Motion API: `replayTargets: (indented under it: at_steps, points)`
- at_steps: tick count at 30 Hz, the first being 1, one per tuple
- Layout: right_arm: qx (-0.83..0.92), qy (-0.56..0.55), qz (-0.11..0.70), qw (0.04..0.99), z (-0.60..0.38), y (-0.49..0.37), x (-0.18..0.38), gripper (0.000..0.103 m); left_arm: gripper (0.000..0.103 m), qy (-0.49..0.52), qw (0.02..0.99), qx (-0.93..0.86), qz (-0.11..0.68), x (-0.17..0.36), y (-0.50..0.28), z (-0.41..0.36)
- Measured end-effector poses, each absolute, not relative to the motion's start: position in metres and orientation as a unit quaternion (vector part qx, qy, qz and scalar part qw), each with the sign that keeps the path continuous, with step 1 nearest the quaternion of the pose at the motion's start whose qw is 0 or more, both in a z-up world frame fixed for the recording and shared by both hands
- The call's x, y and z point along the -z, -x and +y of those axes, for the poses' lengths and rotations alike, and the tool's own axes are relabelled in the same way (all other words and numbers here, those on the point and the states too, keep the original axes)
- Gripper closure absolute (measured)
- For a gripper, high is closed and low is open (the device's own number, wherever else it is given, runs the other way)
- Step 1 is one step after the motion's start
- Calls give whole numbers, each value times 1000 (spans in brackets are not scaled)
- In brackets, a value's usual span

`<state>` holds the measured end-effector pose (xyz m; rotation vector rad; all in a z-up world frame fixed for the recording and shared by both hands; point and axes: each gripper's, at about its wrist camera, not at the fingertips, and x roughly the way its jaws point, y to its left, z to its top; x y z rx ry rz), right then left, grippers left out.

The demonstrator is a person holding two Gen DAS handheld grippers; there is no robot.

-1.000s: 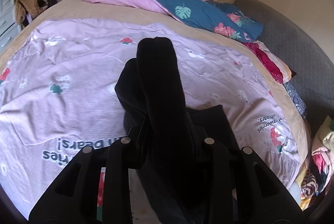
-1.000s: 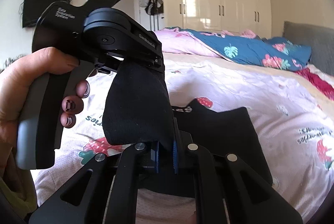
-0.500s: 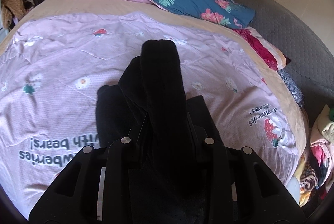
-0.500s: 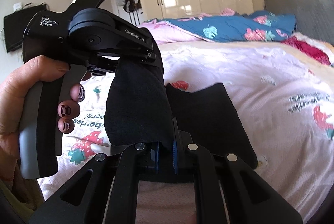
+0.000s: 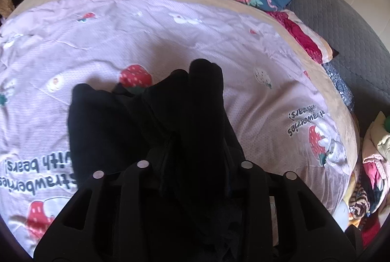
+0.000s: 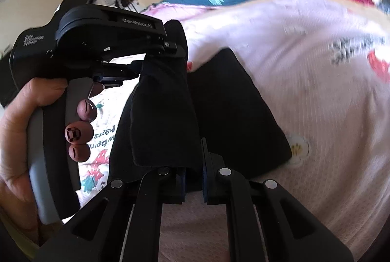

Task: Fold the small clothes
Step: 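Lift the held shirt end with both grippers and fold it over the bundle, then lay the folded end down and open both grippers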

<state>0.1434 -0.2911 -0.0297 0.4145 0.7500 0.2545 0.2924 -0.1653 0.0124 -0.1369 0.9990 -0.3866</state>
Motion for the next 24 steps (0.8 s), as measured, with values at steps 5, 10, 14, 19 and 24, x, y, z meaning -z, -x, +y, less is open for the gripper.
replayTargets:
  at_steps: [5, 10, 14, 19, 24]
  points:
    - [-119, -232, 386, 885, -305, -146, 40, 85, 54, 71, 846, 206, 488, -3, -299, -182]
    - [-129, -265, 406, 865, -325, -144, 47, 70, 33, 98, 852, 234, 458, -14, -294, -177]
    - [-156, -274, 394, 864, -337, -139, 34, 32, 31, 89, 874, 212, 428, -26, -277, -151]
    - [-166, -273, 358, 877, -351, -156, 6, 20, 29, 24, 893, 149, 423, -10, -256, -120]
    - [-135, -211, 386, 888, -342, -214, -5, 20, 29, -9, 893, 125, 433, 16, -245, -110]
